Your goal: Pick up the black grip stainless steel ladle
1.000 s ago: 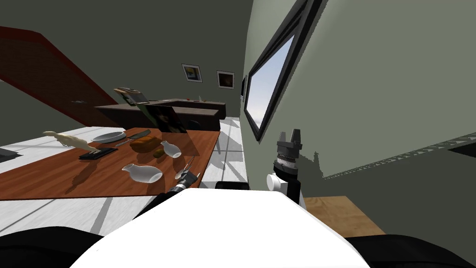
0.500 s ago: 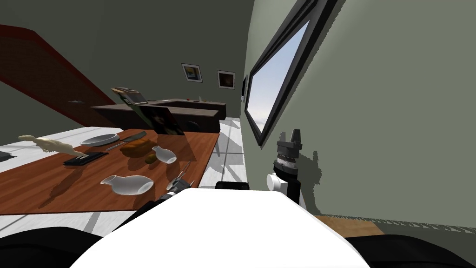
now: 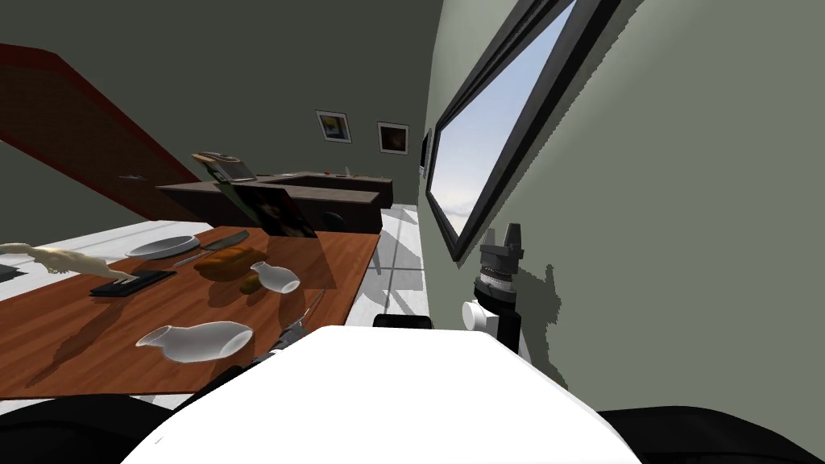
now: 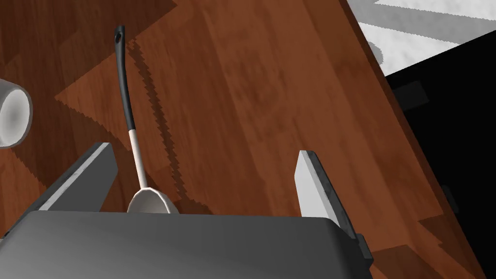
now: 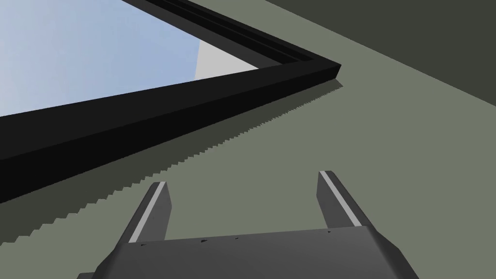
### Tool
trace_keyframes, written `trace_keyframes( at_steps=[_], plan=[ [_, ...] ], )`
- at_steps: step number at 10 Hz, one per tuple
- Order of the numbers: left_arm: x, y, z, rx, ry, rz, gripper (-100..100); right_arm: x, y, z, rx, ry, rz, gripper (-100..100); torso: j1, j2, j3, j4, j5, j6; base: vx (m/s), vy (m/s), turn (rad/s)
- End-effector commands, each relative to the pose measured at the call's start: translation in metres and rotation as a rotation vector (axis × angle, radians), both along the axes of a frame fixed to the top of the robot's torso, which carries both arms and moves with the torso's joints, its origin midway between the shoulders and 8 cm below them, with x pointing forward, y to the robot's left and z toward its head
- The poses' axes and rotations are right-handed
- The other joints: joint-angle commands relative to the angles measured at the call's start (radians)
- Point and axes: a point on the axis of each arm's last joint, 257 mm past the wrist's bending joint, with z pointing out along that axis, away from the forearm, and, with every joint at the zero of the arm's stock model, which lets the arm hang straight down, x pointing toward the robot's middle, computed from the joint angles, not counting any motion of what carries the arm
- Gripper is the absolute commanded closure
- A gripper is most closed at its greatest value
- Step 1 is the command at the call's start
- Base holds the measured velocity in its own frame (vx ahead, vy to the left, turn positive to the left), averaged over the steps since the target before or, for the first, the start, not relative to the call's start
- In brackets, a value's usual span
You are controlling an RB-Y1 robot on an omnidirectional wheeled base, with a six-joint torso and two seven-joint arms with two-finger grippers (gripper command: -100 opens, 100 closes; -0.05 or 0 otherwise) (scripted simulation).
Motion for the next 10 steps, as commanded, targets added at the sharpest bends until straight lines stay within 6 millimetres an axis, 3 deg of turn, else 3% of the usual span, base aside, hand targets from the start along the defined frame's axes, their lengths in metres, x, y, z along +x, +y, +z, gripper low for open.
trace_keyframes(
  at_steps=[1, 3, 4, 5, 7, 10],
  plan=[
    [-0.009, 0.008, -0.003, -0.022, 0.026, 0.032, -100, 0.0, 0.0, 0.0, 0.0, 0.0, 0.0, 0, 0.0, 0.0, 0.0, 0.0, 0.0, 0.0, 0.182, 0.007, 0.013],
    [-0.047, 0.04, -0.013, -0.064, 0.111, 0.118, -100, 0.0, 0.0, 0.0, 0.0, 0.0, 0.0, 0, -0.003, -0.001, 0.0, 0.0, -0.001, 0.0, 0.215, -0.016, 0.031],
    [-0.047, 0.04, -0.013, -0.067, 0.11, 0.121, -100, 0.0, 0.0, 0.0, 0.0, 0.0, 0.0, 0, -0.002, -0.003, -0.002, -0.001, 0.0, 0.0, 0.204, 0.02, 0.023],
    [-0.064, 0.054, -0.016, -0.084, 0.147, 0.161, -100, 0.0, 0.0, 0.0, 0.0, 0.0, 0.0, 0, -0.001, -0.002, -0.002, -0.001, 0.0, 0.0, 0.186, 0.016, 0.012],
    [-0.064, 0.054, -0.016, -0.087, 0.146, 0.164, -100, 0.0, 0.0, 0.0, 0.0, 0.0, 0.0, 0, -0.002, 0.002, 0.001, 0.0, 0.0, 0.0, 0.088, -0.012, 0.005],
    [-0.111, 0.089, -0.02, -0.135, 0.239, 0.279, -100, 0.001, 0.0, -0.003, 0.001, 0.007, 0.001, 0, -0.007, -0.009, -0.005, 0.0, 0.001, -0.003, 0.164, 0.001, 0.023]
  ],
)
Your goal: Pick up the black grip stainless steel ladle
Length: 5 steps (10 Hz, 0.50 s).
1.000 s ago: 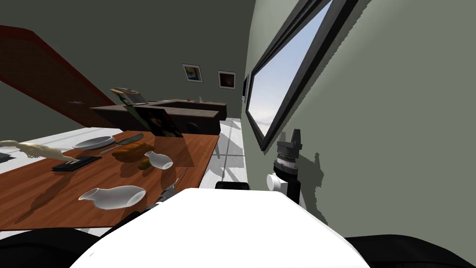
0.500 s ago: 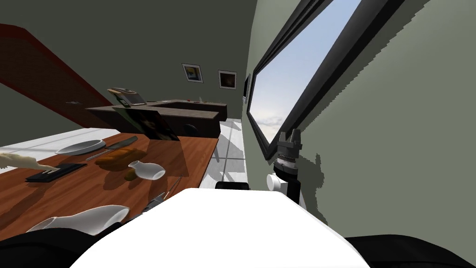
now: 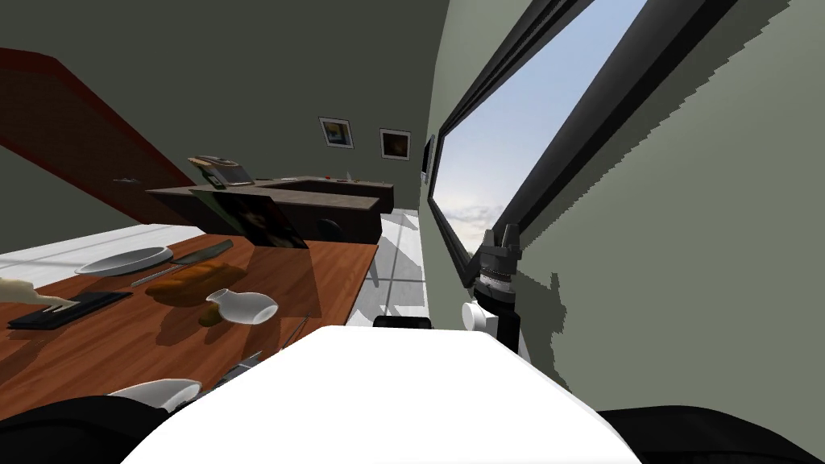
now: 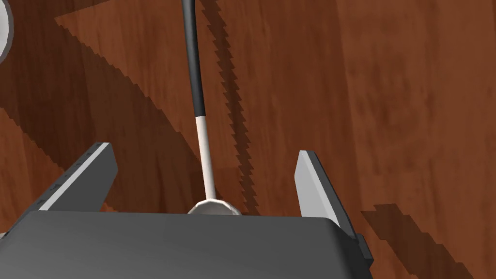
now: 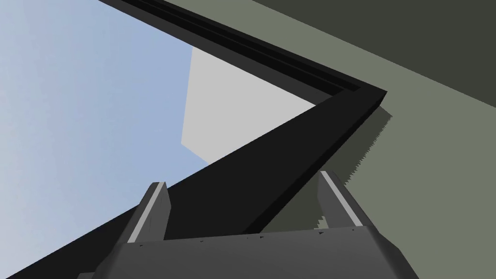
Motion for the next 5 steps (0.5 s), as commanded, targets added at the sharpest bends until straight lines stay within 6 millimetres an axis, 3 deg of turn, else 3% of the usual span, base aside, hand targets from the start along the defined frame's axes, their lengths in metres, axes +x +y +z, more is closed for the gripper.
trace_keyframes(
  at_steps=[1, 3, 4, 5],
  plan=[
    [-0.01, 0.005, -0.003, -0.016, 0.016, 0.031, -100, 0.0, 0.0, 0.0, 0.0, 0.0, 0.0, 0, 0.0, 0.0, 0.0, 0.0, 0.0, 0.0, 0.193, 0.002, 0.027],
    [-0.038, 0.018, -0.006, -0.049, 0.066, 0.1, -100, 0.0, 0.0, 0.0, 0.0, 0.0, 0.0, 0, -0.004, -0.003, -0.002, -0.001, -0.001, 0.0, 0.144, -0.037, 0.026],
    [-0.038, 0.018, -0.006, -0.049, 0.066, 0.1, -100, 0.0, 0.0, 0.0, 0.0, 0.0, 0.0, 0, -0.006, -0.003, -0.002, -0.001, -0.001, 0.0, 0.104, -0.027, 0.018],
    [-0.051, 0.021, -0.008, -0.066, 0.089, 0.13, -100, 0.0, 0.0, 0.0, 0.0, -0.001, 0.001, 0, -0.007, -0.002, -0.002, -0.001, -0.002, 0.0, 0.085, 0.02, 0.015]
  ],
)
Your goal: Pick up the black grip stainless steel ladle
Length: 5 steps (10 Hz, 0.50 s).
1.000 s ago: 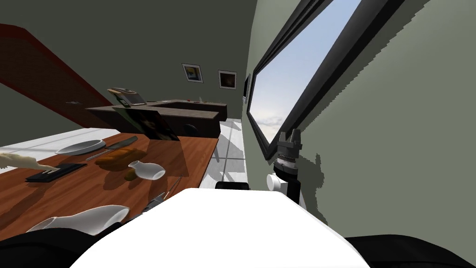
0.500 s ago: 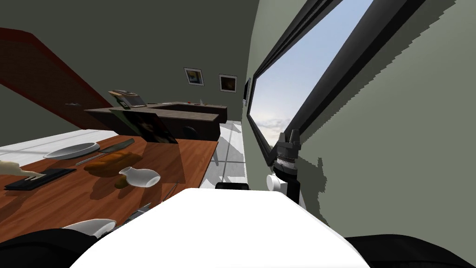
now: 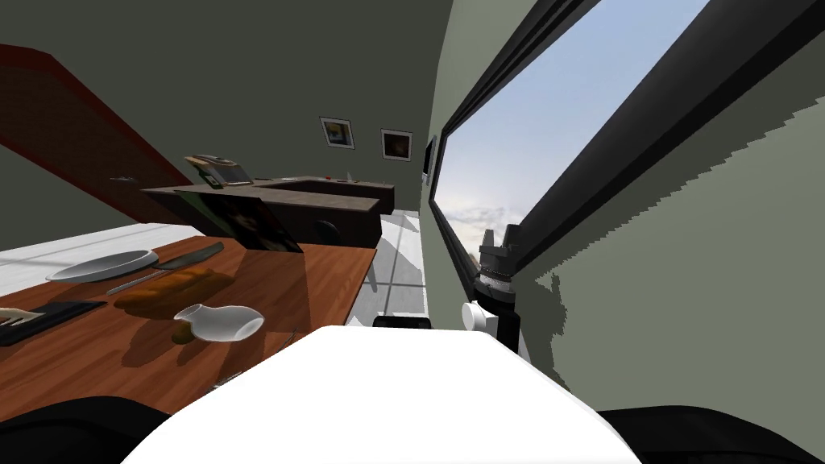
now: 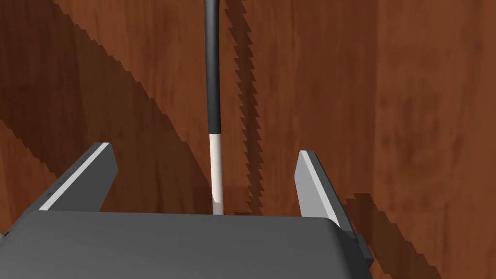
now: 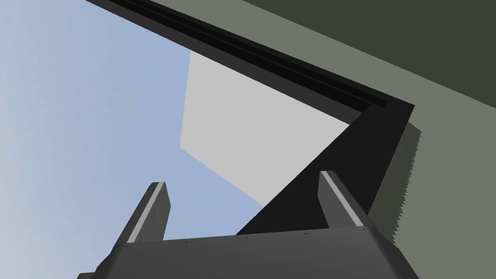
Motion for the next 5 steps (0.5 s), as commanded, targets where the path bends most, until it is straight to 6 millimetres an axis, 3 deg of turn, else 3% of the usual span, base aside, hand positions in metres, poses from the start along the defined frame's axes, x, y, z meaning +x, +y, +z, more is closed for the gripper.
trace_keyframes(
  at_steps=[1, 3, 4, 5],
  plan=[
    [-0.031, -0.002, -0.009, -0.048, 0.054, 0.066, -100, 0.0, 0.0, 0.0, 0.0, 0.0, 0.0, 0, 0.0, 0.0, 0.0, 0.0, 0.0, 0.0, 0.143, 0.054, 0.038],
    [-0.049, -0.015, -0.019, -0.087, 0.086, 0.093, -100, 0.0, 0.0, 0.0, 0.0, 0.0, 0.0, 0, 0.003, -0.003, -0.002, -0.001, 0.001, 0.0, 0.128, 0.067, 0.03],
    [-0.043, -0.011, -0.016, -0.075, 0.074, 0.087, -100, 0.0, 0.0, 0.0, 0.0, 0.0, 0.0, 0, 0.004, -0.002, -0.001, 0.0, 0.001, 0.0, 0.04, 0.032, 0.0],
    [-0.045, -0.012, -0.017, -0.078, 0.077, 0.087, 0, 0.0, 0.0, 0.0, 0.0, 0.0, 0.0, 0, 0.002, 0.002, 0.001, 0.0, 0.001, 0.0, 0.009, 0.006, -0.004]
  ],
)
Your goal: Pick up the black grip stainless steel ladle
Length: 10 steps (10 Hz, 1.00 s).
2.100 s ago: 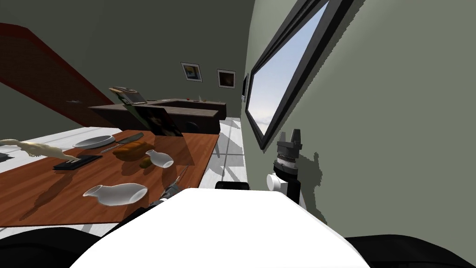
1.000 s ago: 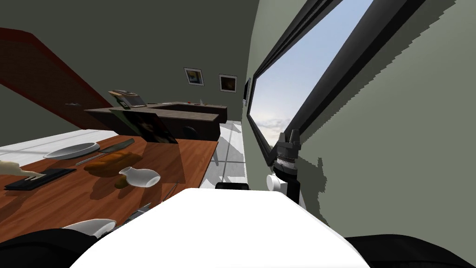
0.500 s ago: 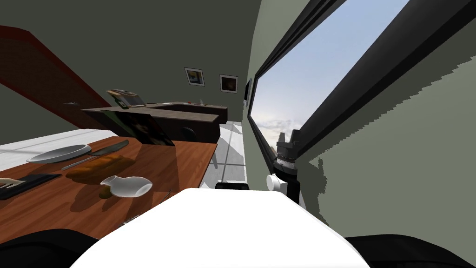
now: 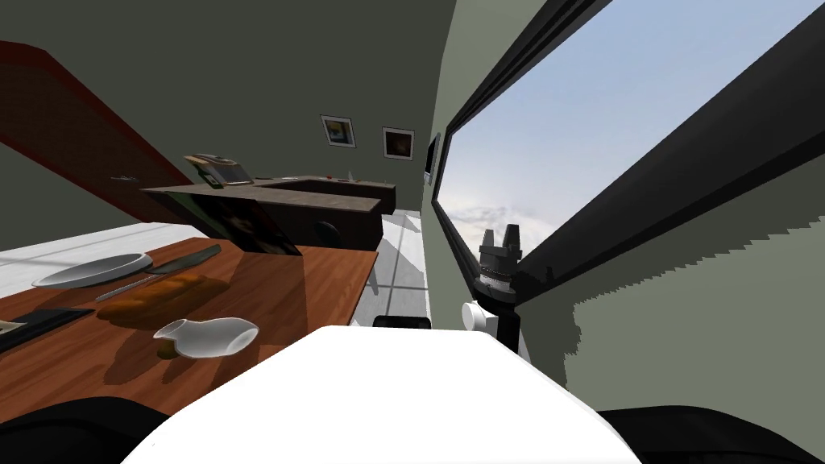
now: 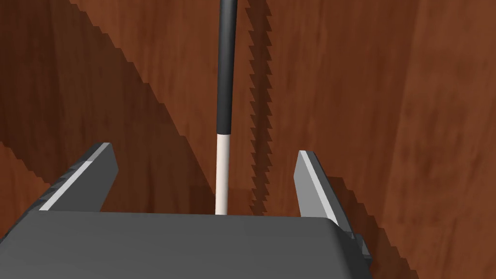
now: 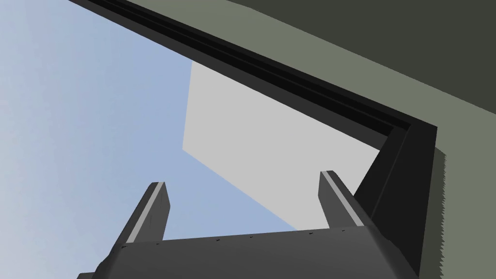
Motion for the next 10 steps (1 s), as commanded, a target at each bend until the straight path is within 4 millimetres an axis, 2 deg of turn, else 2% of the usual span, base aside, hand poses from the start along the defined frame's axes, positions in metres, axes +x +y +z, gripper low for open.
trace_keyframes(
  at_steps=[1, 5, 6, 7, 10],
  plan=[
    [0.01, -0.007, -0.009, -0.002, -0.017, -0.001, -100, 0.0, 0.0, 0.0, 0.0, 0.0, 0.0, 0, 0.0, 0.0, 0.0, 0.0, 0.0, 0.0, -0.038, 0.041, 0.012],
    [0.035, -0.025, -0.03, -0.01, -0.056, -0.007, -100, 0.0, 0.0, 0.0, 0.0, 0.0, 0.0, 0, 0.005, 0.008, 0.005, 0.002, 0.002, 0.0, -0.082, 0.064, 0.002],
    [0.032, -0.021, -0.024, -0.008, -0.053, -0.007, -100, 0.0, 0.0, 0.0, 0.0, 0.0, 0.0, 0, 0.008, 0.007, 0.004, 0.001, 0.006, -0.001, -0.026, 0.017, -0.007],
    [0.033, -0.022, -0.025, -0.008, -0.055, -0.007, 100, 0.0, 0.0, 0.0, 0.0, 0.0, 0.0, 0, 0.009, 0.006, 0.003, 0.001, 0.006, -0.001, -0.005, 0.001, 0.0],
    [0.033, -0.022, -0.025, -0.008, -0.055, -0.006, 100, 0.0, 0.0, 0.0, 0.0, 0.0, 0.0, 0, 0.009, 0.003, 0.002, 0.0, 0.007, -0.001, 0.0, 0.0, 0.0]
  ],
)
